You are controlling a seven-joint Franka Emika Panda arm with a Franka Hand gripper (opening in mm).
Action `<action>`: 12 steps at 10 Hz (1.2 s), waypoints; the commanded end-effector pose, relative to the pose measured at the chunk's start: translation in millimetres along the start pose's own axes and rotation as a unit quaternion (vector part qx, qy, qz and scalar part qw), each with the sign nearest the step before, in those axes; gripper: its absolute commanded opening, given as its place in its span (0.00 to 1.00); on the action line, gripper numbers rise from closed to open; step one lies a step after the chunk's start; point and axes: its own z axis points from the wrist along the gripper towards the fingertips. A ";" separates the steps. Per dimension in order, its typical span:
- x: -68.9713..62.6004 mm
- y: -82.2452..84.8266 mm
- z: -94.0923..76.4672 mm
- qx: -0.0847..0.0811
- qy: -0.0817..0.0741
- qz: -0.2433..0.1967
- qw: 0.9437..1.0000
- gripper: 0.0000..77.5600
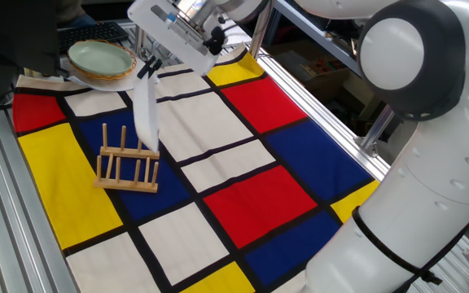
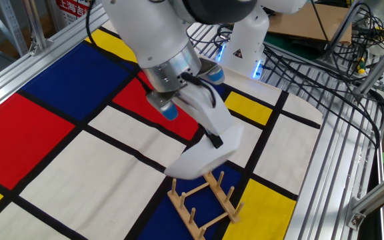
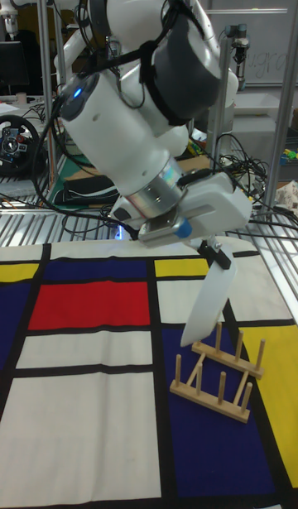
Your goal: Take the dish off the dish rack
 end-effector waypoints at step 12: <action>-25.1 -30.5 -32.0 0.272 -0.035 -0.160 0.948 0.01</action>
